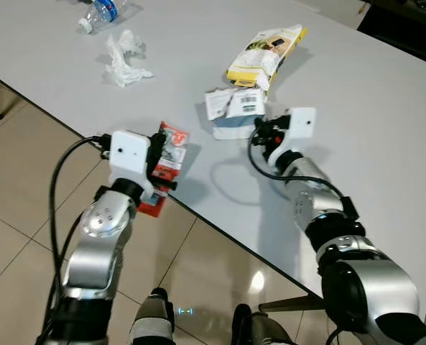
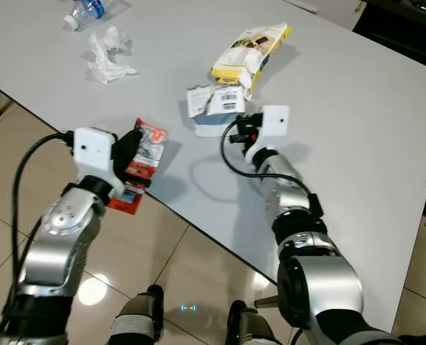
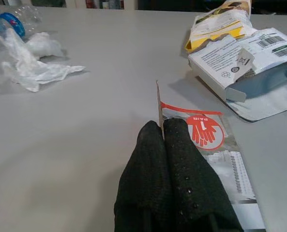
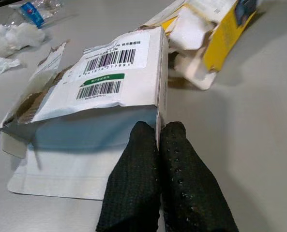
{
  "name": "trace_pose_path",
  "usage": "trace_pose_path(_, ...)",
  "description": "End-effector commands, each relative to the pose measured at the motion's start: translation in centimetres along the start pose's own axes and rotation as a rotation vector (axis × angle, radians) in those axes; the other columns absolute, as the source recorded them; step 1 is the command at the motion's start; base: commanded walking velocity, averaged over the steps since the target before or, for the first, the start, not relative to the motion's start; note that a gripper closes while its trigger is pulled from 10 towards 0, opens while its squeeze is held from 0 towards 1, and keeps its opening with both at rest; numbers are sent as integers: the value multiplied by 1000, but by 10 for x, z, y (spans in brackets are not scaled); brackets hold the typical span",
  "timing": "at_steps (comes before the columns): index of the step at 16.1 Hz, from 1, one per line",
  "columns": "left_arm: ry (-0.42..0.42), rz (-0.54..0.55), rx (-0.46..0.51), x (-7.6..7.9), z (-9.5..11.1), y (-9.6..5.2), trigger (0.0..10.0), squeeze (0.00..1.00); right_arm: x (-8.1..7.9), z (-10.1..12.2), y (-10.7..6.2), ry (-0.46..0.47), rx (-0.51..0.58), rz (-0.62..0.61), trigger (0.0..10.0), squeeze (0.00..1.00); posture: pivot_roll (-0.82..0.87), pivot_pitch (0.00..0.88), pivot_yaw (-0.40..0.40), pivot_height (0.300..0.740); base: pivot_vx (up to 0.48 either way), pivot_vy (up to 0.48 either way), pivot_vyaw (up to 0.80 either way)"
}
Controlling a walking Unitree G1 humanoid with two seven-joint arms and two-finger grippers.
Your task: Picking trash to rubbish bin
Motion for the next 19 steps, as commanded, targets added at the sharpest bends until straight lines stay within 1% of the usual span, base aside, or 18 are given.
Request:
trace_pose_path(1, 4, -12, 13, 5, 0, 2, 9294, 0, 9, -2, -7, -9, 12, -27, 0, 0, 381, 219, -80, 740, 0, 0, 0)
trace_pose_path(2, -1, -15, 27, 7, 1, 4, 9804, 0, 9, 3, -8, -23, 42, -24, 0, 0, 369, 208, -79, 740, 0, 0, 0)
trace_pose_path(3, -3, -16, 33, 10, 1, 8, 10000, 0, 9, 9, -9, -70, 74, -15, 0, 0, 353, 195, -78, 740, 0, 0, 0)
trace_pose_path(4, -9, -21, 41, 13, 2, 11, 10000, 0, 7, 15, -13, -113, 107, 1, 549, 0, 335, 181, -77, 740, 0, 0, 0)
trace_pose_path(5, -12, -23, 45, 15, 2, 13, 10000, 0, 6, 17, -15, -132, 120, 7, 549, 0, 335, 181, -77, 740, 0, 0, 0)
trace_pose_path(6, -16, -25, 50, 18, 2, 17, 10000, 0, 5, 21, -20, -167, 143, 13, 4784, 0, 304, 160, -76, 740, 0, 0, 0)
trace_pose_path(7, -27, -27, 62, 22, 2, 21, 10000, 0, 5, 26, -28, -201, 173, 13, 10000, 0, 285, 149, -74, 740, 0, 0, 0)
trace_pose_path(8, -30, -38, 85, 27, 5, 27, 10000, 0, 7, 31, -43, -225, 202, -11, 10000, 0, 263, 137, -73, 740, 0, 0, 0)
trace_pose_path(9, -34, -43, 94, 30, 6, 29, 10000, 0, 8, 32, -50, -226, 211, -23, 10000, 0, 241, 126, -71, 740, 0, 0, 0)
trace_pose_path(10, -30, -49, 113, 35, 8, 33, 10000, 0, 12, 32, -71, -263, 224, -58, 10000, 0, 230, 122, -69, 740, 0, 0, 0)
trace_pose_path(11, -21, -53, 119, 36, 8, 34, 10000, 0, 13, 31, -79, -265, 223, -74, 10000, 0, 214, 115, -66, 740, 0, 0, 0)
trace_pose_path(13, -9, -60, 120, 40, 5, 39, 10000, 0, 17, 26, -103, -261, 211, -124, 10000, 0, 170, 102, -52, 740, 0, 0, 800)
trace_pose_path(14, -9, -65, 124, 43, 5, 41, 10000, 0, 16, 25, -113, -263, 200, -142, 10000, 0, 157, 98, -48, 740, 0, 0, 800)
trace_pose_path(15, -9, -68, 126, 44, 5, 42, 10000, 0, 16, 25, -115, -265, 197, -146, 10000, 0, 157, 98, -48, 740, 0, 0, 800)
trace_pose_path(16, -3, -77, 140, 49, 7, 45, 10000, 0, 15, 25, -126, -259, 185, -175, 10000, 0, 141, 90, -41, 740, 0, 0, 800)
trace_pose_path(17, 3, -76, 148, 49, 8, 46, 10000, 0, 15, 26, -129, -260, 182, -182, 10000, 0, 141, 90, -41, 740, 0, 0, 800)
trace_pose_path(19, 38, -46, 178, 44, 11, 49, 10000, 0, 13, 23, -143, -252, 155, -214, 10000, 0, 130, 82, -34, 740, 0, 0, 800)
Point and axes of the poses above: a point about 5 cm out from each wrist's last joint towards the gripper, its own y axis pointing out of the wrist towards the gripper, its own z axis along the axis of the wrist's last joint, x = y × z, the point moved 1 cm from there along y, pointing out of the wrist towards the gripper, and after that the axes turned 1 degree about y, right-handed, at the moved point
